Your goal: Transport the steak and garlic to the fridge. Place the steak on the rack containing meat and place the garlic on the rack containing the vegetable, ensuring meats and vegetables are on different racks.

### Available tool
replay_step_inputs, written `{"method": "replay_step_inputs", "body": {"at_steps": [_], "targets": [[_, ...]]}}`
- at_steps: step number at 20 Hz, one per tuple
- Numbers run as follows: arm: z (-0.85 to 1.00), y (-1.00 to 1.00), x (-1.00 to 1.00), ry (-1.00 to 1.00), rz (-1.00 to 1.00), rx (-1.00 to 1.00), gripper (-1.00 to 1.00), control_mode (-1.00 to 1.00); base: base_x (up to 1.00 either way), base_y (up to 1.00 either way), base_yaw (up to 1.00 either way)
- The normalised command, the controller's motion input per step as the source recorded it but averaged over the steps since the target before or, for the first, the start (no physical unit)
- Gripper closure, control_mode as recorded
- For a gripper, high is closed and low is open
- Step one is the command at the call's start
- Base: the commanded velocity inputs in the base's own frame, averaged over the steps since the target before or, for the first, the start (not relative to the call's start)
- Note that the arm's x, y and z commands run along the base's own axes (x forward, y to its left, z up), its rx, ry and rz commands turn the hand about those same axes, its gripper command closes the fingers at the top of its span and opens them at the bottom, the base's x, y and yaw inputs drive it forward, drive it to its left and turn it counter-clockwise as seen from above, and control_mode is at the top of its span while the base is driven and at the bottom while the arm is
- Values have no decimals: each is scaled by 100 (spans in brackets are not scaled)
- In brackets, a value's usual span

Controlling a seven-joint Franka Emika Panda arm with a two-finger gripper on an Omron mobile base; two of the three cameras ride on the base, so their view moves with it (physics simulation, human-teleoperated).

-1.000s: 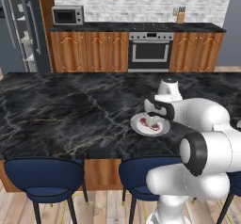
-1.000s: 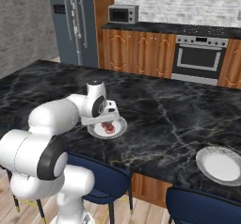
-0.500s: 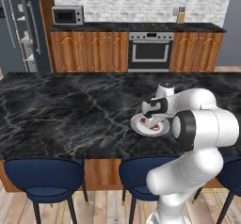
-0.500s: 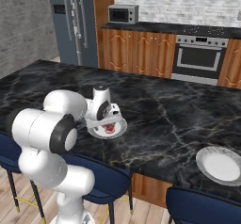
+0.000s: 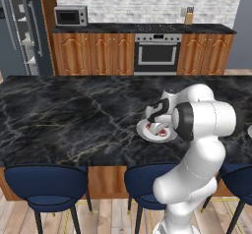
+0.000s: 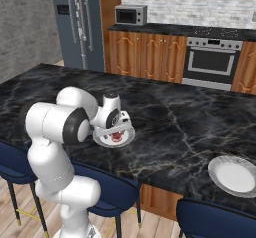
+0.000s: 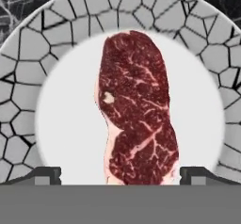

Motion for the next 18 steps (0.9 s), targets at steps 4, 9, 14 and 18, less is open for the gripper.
{"method": "replay_step_inputs", "body": {"at_steps": [4,9,14,18], "targets": [[-15,0,14,0,0,0,-100,-100,0,0,0],[-25,0,7,0,0,0,-100,-100,0,0,0],[-27,0,9,0,0,0,-100,-100,0,0,0],[-19,-1,15,0,0,0,-100,-100,0,0,0]]}}
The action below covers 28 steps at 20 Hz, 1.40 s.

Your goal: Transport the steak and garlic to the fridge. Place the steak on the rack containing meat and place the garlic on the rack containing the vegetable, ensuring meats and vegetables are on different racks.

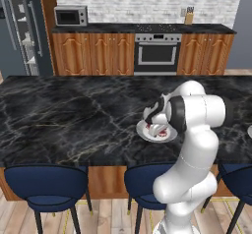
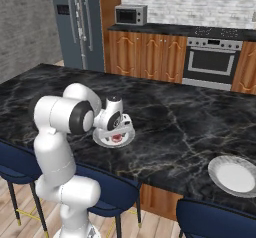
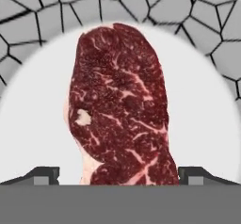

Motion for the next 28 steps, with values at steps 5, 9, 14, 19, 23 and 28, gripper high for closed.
{"method": "replay_step_inputs", "body": {"at_steps": [5,9,14,19,23,28], "targets": [[-44,0,21,2,0,0,100,-100,0,0,0],[-98,4,2,15,3,5,100,-100,0,0,0],[-100,25,-1,19,5,3,100,-100,0,0,0],[-29,29,-56,3,0,-2,100,-100,0,0,0],[67,1,-86,-3,-7,-1,100,-100,0,0,0],[95,4,-100,-21,-9,-2,100,-100,0,0,0]]}}
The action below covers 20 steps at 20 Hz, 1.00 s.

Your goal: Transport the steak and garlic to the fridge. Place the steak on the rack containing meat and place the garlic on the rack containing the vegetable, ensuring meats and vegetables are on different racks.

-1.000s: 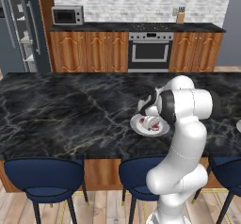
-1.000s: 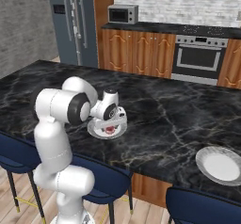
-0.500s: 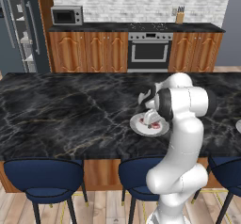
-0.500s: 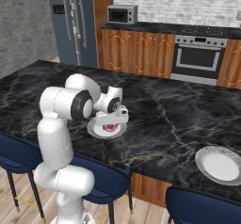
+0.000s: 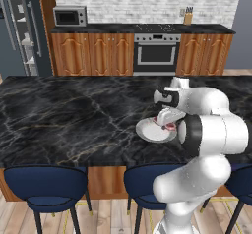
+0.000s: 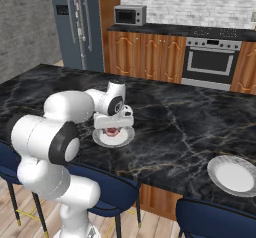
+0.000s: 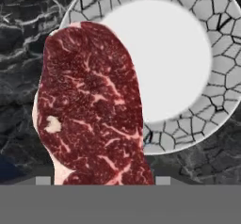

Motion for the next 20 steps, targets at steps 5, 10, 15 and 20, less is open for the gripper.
{"method": "replay_step_inputs", "body": {"at_steps": [5,10,15,20], "targets": [[100,7,-100,-8,-4,-6,100,-100,0,0,0],[96,0,-100,-4,-16,0,100,-100,0,0,0],[84,3,-88,-3,-20,0,100,-100,0,0,0],[95,2,-91,-11,-11,0,100,-100,0,0,0]]}}
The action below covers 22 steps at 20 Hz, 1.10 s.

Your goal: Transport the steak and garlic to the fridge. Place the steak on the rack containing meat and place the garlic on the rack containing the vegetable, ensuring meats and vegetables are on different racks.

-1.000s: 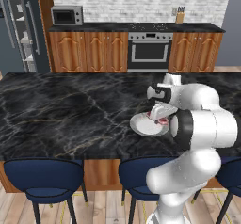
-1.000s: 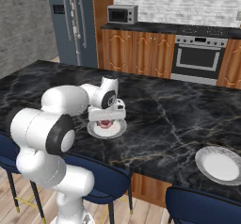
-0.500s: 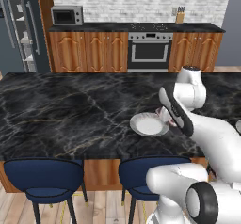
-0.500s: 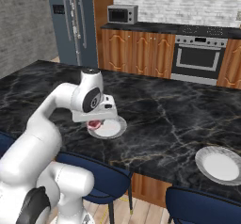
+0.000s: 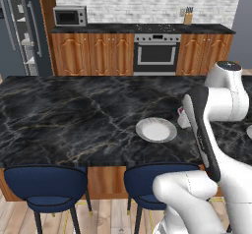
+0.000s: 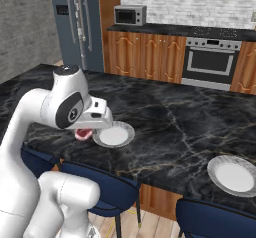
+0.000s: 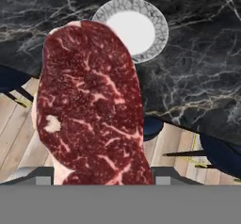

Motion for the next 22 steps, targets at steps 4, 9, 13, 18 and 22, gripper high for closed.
{"method": "replay_step_inputs", "body": {"at_steps": [4,9,13,18,22], "targets": [[90,6,-80,-11,-8,0,100,-100,0,0,0],[86,12,-61,-11,-7,0,100,-100,0,0,0],[72,11,-71,-11,-6,0,100,-100,0,0,0],[30,10,-51,-15,-3,0,100,100,-40,10,-3],[0,0,0,0,0,0,100,100,-100,76,-9]]}}
